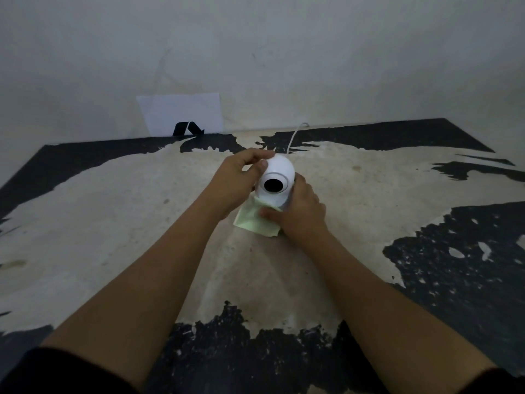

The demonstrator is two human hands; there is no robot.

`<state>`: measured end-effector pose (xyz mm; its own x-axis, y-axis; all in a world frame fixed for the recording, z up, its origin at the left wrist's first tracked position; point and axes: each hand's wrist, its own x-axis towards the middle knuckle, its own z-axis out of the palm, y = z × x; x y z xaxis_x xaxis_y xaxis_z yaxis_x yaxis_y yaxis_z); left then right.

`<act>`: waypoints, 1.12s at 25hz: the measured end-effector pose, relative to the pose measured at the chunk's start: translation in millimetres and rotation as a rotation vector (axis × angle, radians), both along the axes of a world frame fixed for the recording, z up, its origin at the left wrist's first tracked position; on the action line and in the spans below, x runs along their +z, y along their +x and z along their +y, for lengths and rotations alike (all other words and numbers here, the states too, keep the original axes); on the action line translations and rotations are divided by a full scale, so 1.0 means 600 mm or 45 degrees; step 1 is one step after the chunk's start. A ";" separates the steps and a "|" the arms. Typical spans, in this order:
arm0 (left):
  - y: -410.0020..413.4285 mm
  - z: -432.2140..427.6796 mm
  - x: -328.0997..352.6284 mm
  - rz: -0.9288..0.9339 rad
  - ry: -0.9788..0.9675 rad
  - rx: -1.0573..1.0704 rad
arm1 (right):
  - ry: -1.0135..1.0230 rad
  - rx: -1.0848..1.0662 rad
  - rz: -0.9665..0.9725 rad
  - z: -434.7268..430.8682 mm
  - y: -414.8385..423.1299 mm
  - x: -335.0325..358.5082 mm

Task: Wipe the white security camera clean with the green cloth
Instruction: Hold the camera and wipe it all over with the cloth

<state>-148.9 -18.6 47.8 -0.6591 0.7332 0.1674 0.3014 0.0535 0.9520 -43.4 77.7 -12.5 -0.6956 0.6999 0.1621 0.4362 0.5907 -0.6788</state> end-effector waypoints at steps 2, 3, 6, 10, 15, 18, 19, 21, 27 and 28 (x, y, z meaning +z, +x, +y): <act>0.004 0.002 0.000 0.101 -0.020 0.028 | -0.040 -0.155 0.033 -0.024 -0.014 -0.003; 0.005 0.002 0.001 0.150 -0.032 0.045 | -0.066 -0.220 0.031 -0.030 -0.021 0.000; -0.003 0.003 0.001 0.160 -0.040 0.029 | -0.004 -0.248 -0.070 -0.028 -0.023 0.000; -0.010 0.001 -0.003 0.164 -0.047 -0.004 | 0.115 -0.079 -0.180 -0.007 -0.005 0.005; -0.010 -0.001 -0.005 0.141 -0.041 -0.019 | -0.039 0.243 -0.161 0.063 0.021 0.030; -0.008 -0.001 -0.002 0.157 -0.050 -0.020 | 0.136 0.303 -0.166 0.093 0.028 0.027; -0.008 0.000 0.000 0.163 -0.053 -0.027 | 0.181 0.287 -0.195 0.095 0.025 0.023; -0.010 0.000 0.001 0.174 -0.056 -0.028 | 0.232 0.238 -0.268 0.087 0.018 0.015; -0.011 0.002 -0.003 0.234 -0.047 -0.024 | 0.126 -0.087 -0.185 0.004 -0.009 0.001; -0.012 0.002 -0.004 0.236 -0.051 -0.020 | 0.086 -0.164 -0.169 -0.008 -0.017 0.000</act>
<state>-156.0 -17.1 45.6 -0.6081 0.7516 0.2555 0.4727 0.0843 0.8772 -53.4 72.7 -12.5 -0.6195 0.7750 0.1249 0.5940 0.5668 -0.5708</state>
